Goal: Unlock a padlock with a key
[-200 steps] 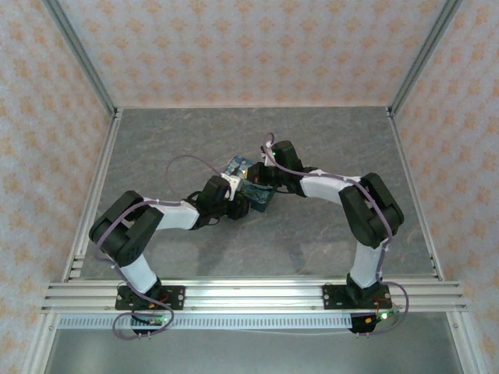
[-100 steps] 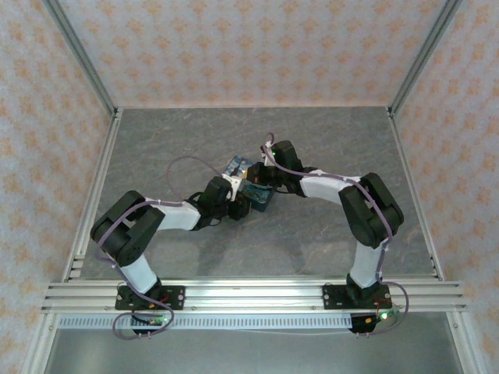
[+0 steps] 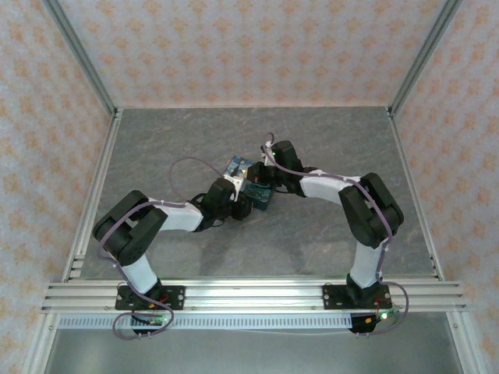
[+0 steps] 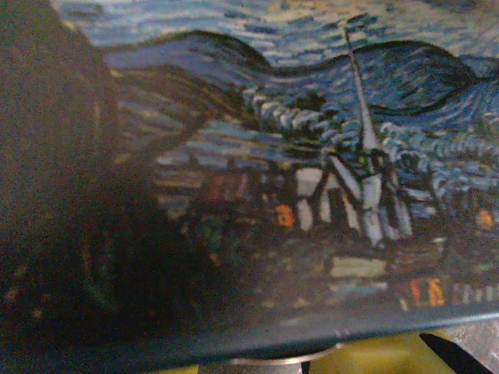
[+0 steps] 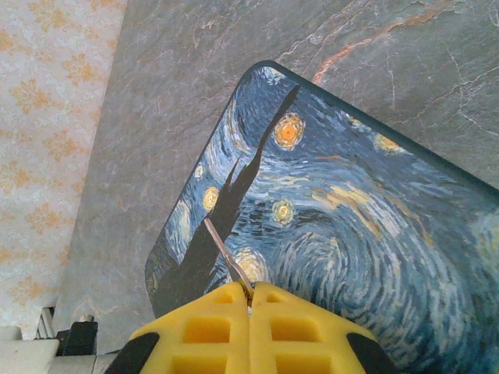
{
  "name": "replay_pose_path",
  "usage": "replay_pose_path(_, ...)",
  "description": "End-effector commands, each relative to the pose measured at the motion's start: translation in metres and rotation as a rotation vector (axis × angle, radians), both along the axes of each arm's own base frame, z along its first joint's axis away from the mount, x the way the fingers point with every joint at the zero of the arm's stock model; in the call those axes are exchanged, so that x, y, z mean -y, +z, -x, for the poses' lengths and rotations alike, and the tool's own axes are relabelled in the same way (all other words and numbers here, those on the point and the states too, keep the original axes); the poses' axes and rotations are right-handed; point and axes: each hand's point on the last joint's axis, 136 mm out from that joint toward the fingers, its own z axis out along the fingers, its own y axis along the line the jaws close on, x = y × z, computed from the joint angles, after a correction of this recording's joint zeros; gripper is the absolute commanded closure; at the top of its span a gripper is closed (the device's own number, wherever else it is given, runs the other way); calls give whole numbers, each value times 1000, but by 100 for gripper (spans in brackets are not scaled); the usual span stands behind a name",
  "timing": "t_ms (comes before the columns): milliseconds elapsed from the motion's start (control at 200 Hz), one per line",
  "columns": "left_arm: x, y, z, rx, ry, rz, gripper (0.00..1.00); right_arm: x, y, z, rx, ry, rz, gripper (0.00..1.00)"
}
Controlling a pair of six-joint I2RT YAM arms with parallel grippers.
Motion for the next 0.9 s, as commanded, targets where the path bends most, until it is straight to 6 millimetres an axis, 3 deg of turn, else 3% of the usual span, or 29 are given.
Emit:
replay_pose_path(0, 5, 11, -17, 58, 54, 18, 62, 9, -49, 33, -152, 19, 103, 100)
replay_pose_path(671, 6, 15, -20, 37, 96, 47, 71, 7, -47, 36, -149, 15, 89, 100)
replay_pose_path(896, 9, 22, -13, -3, 95, 95, 72, 6, -22, 31, -83, 11, 64, 100)
